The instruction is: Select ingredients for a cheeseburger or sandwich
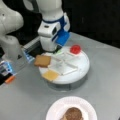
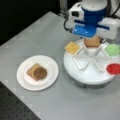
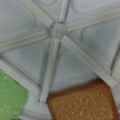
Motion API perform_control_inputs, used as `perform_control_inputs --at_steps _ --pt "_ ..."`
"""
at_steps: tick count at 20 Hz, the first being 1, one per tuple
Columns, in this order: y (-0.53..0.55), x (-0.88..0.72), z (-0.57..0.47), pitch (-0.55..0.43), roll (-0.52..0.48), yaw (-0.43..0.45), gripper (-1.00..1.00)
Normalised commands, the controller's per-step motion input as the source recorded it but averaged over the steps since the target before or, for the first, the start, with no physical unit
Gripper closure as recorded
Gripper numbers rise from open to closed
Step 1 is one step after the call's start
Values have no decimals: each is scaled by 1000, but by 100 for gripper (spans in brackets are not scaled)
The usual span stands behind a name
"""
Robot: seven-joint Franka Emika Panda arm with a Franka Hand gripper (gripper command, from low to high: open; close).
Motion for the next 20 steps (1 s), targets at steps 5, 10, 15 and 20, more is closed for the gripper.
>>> perform_control_inputs --at_steps 5,10,15,20 --pt "-215 363 67 107 156 -183 -100" --pt "-245 312 77 115 110 -152 -100" --pt "-275 356 120 126 62 15 -100" --pt "-324 242 87 110 159 118 -100"
